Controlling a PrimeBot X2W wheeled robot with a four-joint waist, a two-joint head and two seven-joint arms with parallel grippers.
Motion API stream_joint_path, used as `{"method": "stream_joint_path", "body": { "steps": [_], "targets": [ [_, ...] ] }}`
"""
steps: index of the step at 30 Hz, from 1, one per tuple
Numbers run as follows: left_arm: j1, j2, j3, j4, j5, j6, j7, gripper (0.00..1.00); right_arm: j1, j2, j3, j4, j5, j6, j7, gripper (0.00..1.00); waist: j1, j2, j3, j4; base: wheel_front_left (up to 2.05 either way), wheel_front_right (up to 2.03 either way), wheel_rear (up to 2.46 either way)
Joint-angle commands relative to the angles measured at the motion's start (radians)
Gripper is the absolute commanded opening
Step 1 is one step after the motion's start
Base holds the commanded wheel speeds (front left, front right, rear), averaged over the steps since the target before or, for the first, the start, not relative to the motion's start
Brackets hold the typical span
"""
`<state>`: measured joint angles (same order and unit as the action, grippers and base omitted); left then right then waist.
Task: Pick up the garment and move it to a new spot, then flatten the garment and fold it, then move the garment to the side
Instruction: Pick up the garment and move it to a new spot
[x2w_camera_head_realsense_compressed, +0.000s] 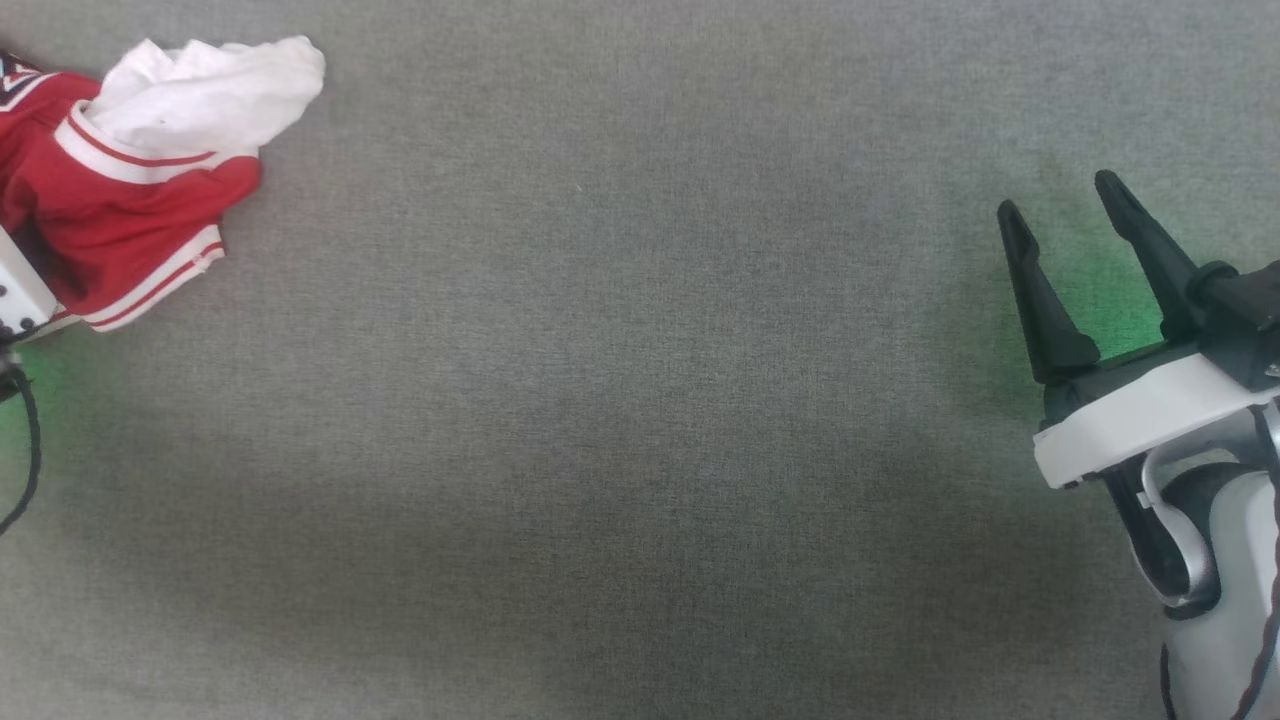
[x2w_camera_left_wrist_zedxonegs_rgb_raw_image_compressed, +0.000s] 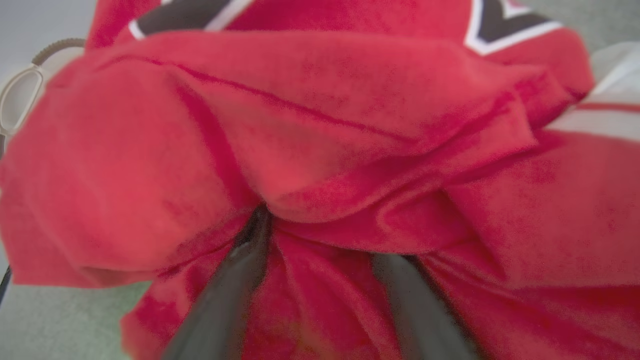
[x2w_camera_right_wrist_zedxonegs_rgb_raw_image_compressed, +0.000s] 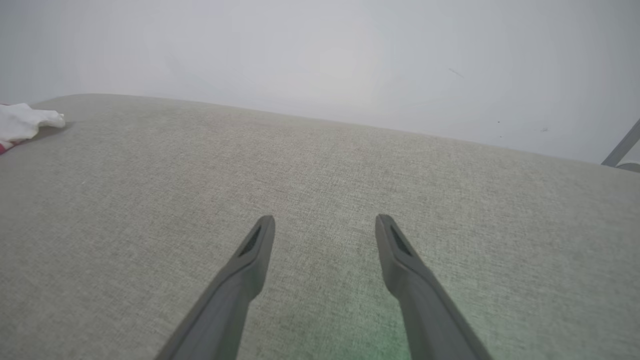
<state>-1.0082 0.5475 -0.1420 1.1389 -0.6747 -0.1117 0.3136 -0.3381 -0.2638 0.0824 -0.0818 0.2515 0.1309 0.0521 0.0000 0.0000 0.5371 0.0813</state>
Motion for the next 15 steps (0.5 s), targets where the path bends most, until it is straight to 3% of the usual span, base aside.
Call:
{"method": "stream_joint_path", "body": {
  "steps": [1, 7, 15],
  "targets": [
    [0.032, -0.051, -0.016, 0.035, 0.003, -0.012, -0.002, 0.00, -0.006, 0.003, -0.001, 0.006, -0.009, 0.000, -0.002, 1.00, 0.0000, 0.0000, -0.015, 0.004, 0.00, 0.00, 0.00],
    [-0.007, 0.019, -0.031, 0.024, 0.035, -0.013, -0.126, 0.00, 0.021, 0.020, -0.003, 0.036, -0.001, 0.000, -0.021, 1.00, 0.0000, 0.0000, -0.087, 0.022, 0.00, 0.00, 0.00],
    [-0.029, 0.069, -0.071, -0.022, 0.067, -0.018, -0.231, 0.00, 0.052, 0.046, 0.001, 0.081, 0.000, 0.000, -0.046, 1.00, 0.0000, 0.0000, -0.192, 0.048, 0.00, 0.00, 0.00]
  ]
}}
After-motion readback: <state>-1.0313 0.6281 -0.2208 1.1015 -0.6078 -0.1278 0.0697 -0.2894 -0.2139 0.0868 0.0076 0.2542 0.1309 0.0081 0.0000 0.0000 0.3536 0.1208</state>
